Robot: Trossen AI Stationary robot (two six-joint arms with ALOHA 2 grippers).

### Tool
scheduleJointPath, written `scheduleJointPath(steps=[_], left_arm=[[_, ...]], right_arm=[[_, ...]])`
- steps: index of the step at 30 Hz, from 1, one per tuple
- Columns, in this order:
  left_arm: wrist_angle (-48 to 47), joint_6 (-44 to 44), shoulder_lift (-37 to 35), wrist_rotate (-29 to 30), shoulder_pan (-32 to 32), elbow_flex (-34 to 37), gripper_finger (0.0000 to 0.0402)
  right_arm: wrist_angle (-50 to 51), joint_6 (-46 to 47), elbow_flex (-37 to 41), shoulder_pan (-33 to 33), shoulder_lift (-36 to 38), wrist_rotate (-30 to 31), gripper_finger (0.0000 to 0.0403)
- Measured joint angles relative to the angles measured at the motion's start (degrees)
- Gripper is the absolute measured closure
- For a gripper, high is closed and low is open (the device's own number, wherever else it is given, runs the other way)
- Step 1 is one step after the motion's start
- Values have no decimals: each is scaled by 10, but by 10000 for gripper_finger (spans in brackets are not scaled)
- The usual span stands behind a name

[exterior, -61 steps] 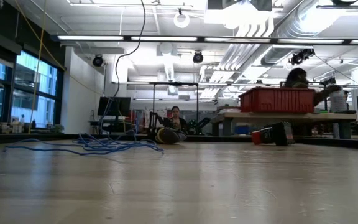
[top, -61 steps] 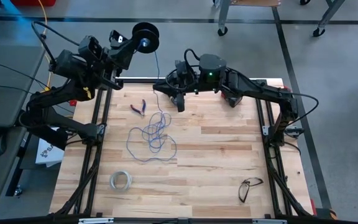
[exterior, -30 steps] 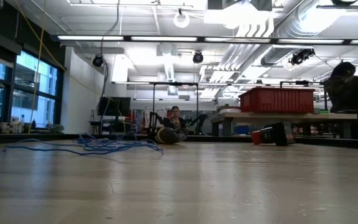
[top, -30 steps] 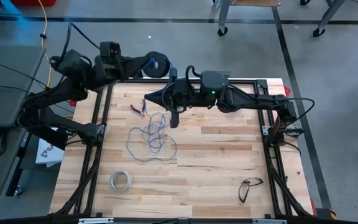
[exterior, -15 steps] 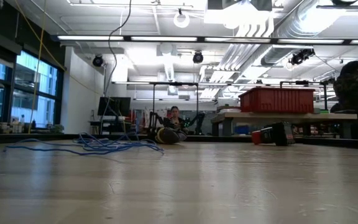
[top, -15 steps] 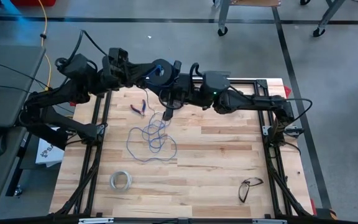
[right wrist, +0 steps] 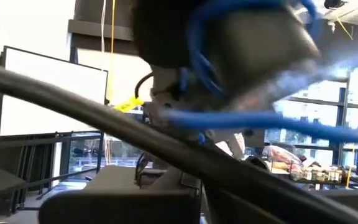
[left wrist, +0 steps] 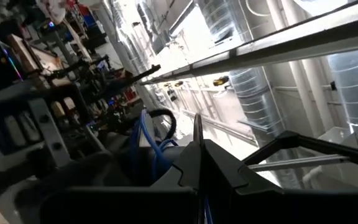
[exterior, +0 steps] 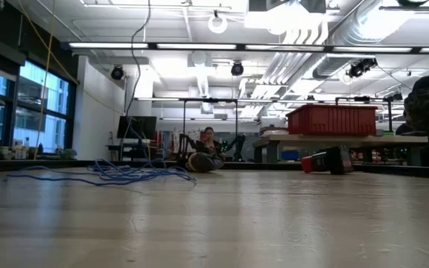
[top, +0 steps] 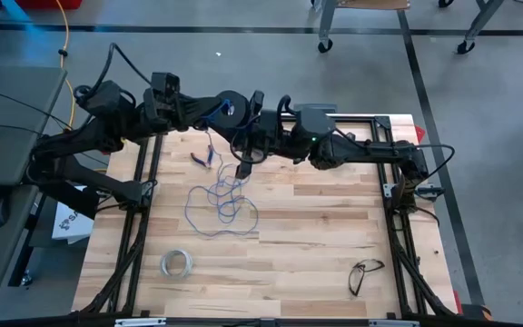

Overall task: Coil cords
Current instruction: Coil the blue wire onto the black spool

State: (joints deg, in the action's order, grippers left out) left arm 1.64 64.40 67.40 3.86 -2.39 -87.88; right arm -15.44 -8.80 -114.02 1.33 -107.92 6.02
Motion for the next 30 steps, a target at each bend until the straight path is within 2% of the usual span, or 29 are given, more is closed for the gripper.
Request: scheduleJointPath(steps=[7,16,21,27,30], left_arm=[[-49,-23,-15,35,0,0,401],[-52,-8,-25,25,-2,1,401],[-71,-30,-35,19,-2,1,401],[-194,-23,-50,-20,-8,1,401],[-218,-21,-55,-46,-8,1,401]], right_arm=[[6,-5,0,14,0,2,403],[21,-9,0,16,3,-5,403],[92,-43,-1,27,4,-11,403],[174,-53,-1,34,13,-17,403],[225,-53,-1,33,24,-35,403]])
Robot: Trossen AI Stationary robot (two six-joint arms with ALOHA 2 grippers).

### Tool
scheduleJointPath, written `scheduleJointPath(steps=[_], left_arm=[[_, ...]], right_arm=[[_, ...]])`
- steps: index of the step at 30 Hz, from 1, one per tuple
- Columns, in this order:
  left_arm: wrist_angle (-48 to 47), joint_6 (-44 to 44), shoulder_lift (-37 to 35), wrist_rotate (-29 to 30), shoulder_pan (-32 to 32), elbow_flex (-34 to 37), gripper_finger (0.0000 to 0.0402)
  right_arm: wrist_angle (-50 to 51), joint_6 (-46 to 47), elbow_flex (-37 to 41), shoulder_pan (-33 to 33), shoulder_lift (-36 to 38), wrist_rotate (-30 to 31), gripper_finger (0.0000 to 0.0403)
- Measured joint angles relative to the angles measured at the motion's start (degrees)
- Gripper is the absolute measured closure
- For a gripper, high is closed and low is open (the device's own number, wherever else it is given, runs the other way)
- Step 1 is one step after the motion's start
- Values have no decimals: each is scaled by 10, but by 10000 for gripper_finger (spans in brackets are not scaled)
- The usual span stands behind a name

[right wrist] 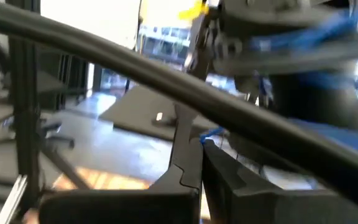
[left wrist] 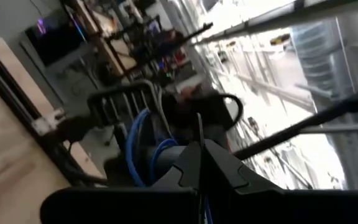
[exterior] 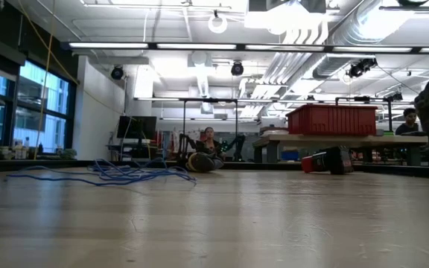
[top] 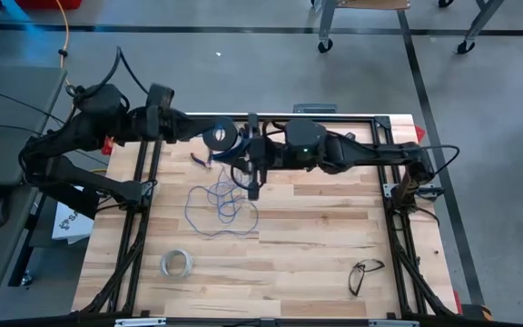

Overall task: Coil cords
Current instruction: Coil the blue wire onto the black spool

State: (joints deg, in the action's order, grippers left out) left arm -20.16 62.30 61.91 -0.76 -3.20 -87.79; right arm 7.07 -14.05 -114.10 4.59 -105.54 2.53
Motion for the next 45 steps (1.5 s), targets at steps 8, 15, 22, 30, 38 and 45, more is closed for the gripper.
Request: scheduleJointPath(steps=[8,15,22,30,38,45], left_arm=[[-41,-6,1,-62,0,0,401],[-91,-41,1,-65,-13,0,401],[-95,-70,-7,-64,-58,0,401],[-95,-75,-13,-68,-103,0,401],[-89,-88,-38,-50,-159,0,401],[-24,-111,-43,0,-200,0,401]], right_arm=[[103,-14,0,-8,23,-20,403],[161,-14,1,-8,40,-21,403],[235,-2,1,-8,70,-11,403],[324,3,0,-3,100,32,403],[424,22,0,1,117,46,403],[448,46,21,0,118,44,403]])
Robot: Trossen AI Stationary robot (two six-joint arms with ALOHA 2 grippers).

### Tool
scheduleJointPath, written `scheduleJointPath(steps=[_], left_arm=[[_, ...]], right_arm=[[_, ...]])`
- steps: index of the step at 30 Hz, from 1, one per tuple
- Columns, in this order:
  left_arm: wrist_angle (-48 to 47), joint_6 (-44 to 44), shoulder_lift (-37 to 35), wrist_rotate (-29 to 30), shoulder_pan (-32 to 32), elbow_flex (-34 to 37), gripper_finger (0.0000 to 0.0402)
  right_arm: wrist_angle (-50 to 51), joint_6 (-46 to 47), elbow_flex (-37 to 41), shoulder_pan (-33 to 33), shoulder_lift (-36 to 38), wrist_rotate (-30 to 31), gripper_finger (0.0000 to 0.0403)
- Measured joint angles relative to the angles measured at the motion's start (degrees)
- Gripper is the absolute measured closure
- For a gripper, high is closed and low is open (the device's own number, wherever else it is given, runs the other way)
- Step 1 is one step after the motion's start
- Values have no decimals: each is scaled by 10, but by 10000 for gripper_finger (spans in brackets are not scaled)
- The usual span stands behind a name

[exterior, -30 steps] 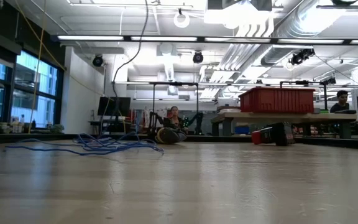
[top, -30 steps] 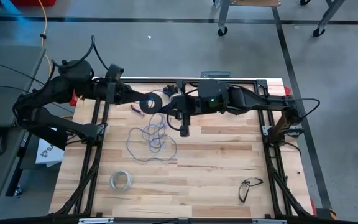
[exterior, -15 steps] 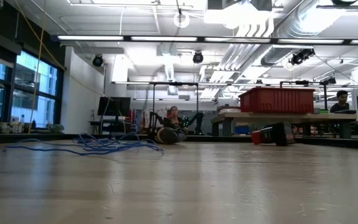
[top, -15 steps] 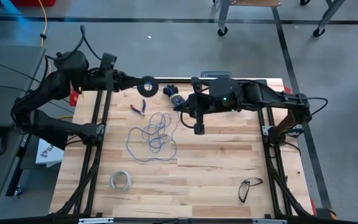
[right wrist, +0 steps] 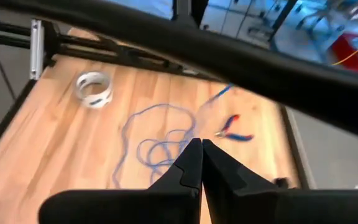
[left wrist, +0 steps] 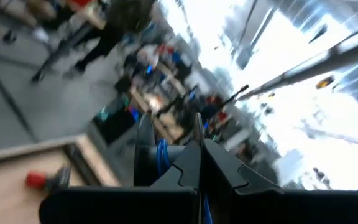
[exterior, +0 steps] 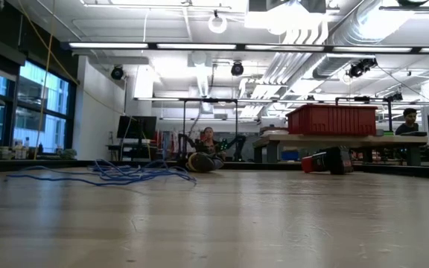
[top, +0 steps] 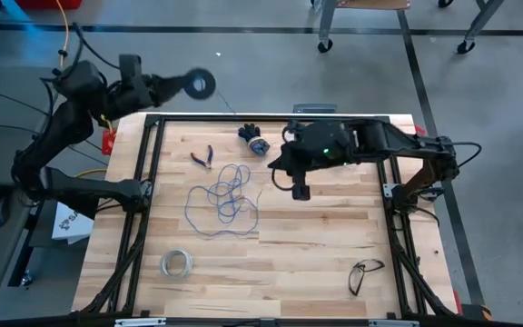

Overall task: Coil cords
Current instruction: Coil the blue wire onto the black spool

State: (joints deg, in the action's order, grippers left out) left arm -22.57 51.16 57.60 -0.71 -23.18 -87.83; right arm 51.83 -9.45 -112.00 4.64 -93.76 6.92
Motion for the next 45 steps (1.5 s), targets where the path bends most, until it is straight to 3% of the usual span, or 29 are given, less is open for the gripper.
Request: scheduleJointPath(steps=[4,10,15,19,22,29,33,39,45], left_arm=[[76,-19,14,1,-21,-1,401],[115,-28,38,-26,-39,0,401],[122,-112,56,-109,-39,0,401],[128,-189,67,-138,-38,0,401],[138,-236,74,-158,-34,0,401],[138,-324,91,-171,-7,0,401],[137,-347,103,-174,12,0,401],[137,-374,114,-179,27,0,401],[138,-375,115,-179,27,0,401]], right_arm=[[-22,18,39,1,-2,-16,403],[-78,21,89,7,-4,-20,403],[-128,9,55,4,-3,39,403],[-194,4,25,-21,-2,83,394],[-231,21,9,-48,-2,82,362],[-278,50,-1,-91,-2,80,240],[-276,45,-1,-100,-2,76,206],[-267,55,-1,-100,-2,46,211],[-254,70,0,-103,-2,46,244]])
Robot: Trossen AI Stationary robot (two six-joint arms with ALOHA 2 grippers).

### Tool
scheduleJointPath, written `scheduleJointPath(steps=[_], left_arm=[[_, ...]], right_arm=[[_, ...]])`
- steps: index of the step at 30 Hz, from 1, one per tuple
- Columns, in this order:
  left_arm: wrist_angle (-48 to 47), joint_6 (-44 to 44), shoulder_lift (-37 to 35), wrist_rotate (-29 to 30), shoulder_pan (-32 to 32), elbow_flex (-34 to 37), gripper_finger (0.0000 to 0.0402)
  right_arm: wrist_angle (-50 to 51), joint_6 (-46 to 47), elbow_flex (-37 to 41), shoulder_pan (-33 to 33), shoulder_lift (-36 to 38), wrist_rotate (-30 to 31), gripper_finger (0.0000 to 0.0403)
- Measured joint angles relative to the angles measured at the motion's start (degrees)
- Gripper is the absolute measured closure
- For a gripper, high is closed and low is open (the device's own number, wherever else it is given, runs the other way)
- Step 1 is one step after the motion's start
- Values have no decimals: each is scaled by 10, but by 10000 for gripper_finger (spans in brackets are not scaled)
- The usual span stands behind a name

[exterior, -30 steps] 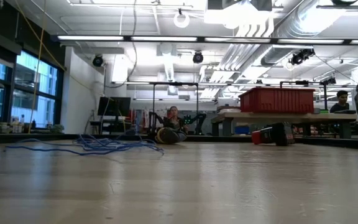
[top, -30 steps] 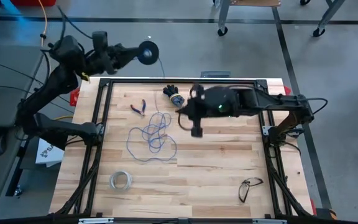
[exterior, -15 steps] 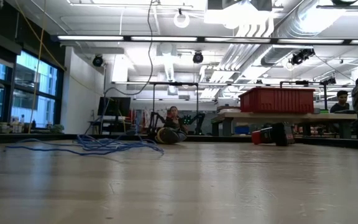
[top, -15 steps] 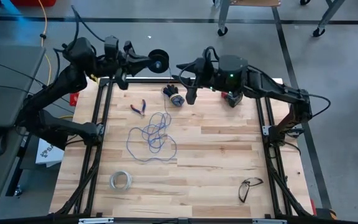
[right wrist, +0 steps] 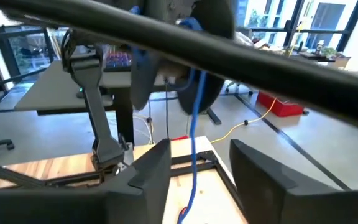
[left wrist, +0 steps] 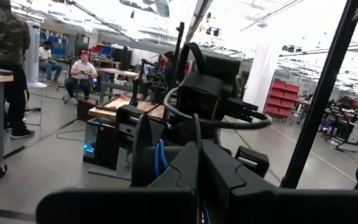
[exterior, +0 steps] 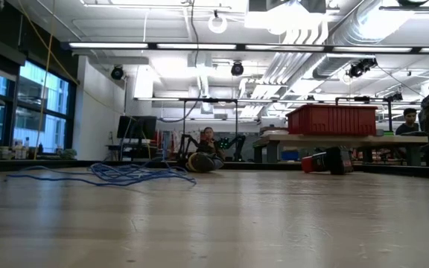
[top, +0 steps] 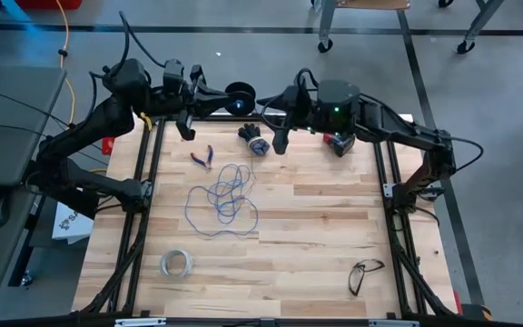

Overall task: Coil cords
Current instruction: Coil the blue wire onto the black spool

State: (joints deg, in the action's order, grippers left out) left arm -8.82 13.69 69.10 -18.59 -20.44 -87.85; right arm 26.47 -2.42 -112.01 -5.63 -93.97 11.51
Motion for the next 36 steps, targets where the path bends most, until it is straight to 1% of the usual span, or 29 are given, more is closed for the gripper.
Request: scheduleJointPath(steps=[3,8,9,15,20,23,36], left_arm=[[-1,0,0,0,0,0,401],[-2,0,0,0,0,0,401],[-2,0,0,0,0,0,401],[31,7,1,1,0,1,401],[37,3,1,35,-2,1,401],[62,0,1,55,-3,1,401],[56,10,-1,54,-3,0,401]], right_arm=[[-2,-3,0,0,0,0,284],[4,0,0,1,-9,-11,383],[4,0,0,4,-11,-11,392],[9,11,0,19,-16,-6,401],[17,11,-1,23,-17,-1,402],[33,10,0,23,-17,-3,403],[27,0,0,19,-23,-11,403]])
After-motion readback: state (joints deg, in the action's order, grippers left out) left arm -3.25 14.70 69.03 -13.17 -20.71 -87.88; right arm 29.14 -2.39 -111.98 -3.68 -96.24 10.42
